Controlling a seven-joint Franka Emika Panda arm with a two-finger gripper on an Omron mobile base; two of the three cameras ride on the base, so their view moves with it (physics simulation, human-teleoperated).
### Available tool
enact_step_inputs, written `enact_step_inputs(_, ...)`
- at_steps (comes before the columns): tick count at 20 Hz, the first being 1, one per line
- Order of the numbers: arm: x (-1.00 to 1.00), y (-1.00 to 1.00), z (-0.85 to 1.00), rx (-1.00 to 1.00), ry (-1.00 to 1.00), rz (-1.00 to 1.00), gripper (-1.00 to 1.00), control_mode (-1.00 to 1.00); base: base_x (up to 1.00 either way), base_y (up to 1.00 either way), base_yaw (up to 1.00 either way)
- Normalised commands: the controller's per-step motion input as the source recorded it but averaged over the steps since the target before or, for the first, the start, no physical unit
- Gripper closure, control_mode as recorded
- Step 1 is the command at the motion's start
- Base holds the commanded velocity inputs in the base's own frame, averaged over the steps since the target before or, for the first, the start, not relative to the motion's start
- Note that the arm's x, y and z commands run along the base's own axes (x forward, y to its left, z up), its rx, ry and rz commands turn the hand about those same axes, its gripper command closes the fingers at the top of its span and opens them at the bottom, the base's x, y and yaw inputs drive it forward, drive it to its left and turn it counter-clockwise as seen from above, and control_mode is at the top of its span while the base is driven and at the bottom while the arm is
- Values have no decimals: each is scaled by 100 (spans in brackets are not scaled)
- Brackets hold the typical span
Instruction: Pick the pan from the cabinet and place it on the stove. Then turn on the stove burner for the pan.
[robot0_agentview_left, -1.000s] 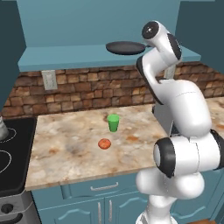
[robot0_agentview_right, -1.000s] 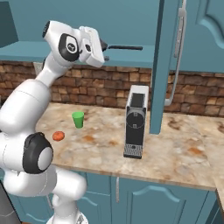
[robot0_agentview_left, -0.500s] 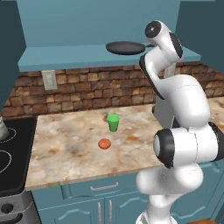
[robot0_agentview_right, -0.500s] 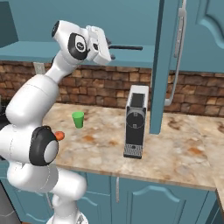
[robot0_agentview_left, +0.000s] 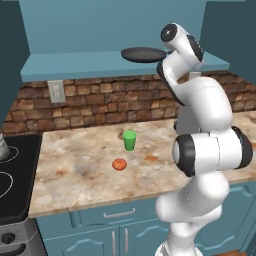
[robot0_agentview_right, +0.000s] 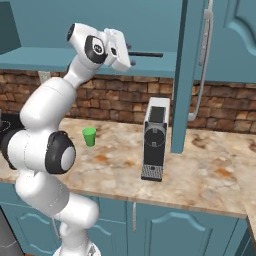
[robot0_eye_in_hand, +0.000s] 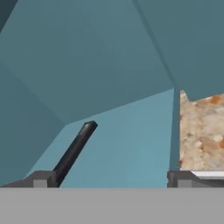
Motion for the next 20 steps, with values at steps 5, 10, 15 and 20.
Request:
enact_step_inputs(5,10,-9,0,0,0,-1,-100,-100,0,0,0)
enact_step_inputs(10,26,0,0,0,4,-1,-100,-100,0,0,0)
enact_step_inputs(15,23,0,0,1,4,-1,-100,-100,0,0,0)
enact_step_inputs(20,22,0,-1,1,3,-2,-100,-100,0,0,0)
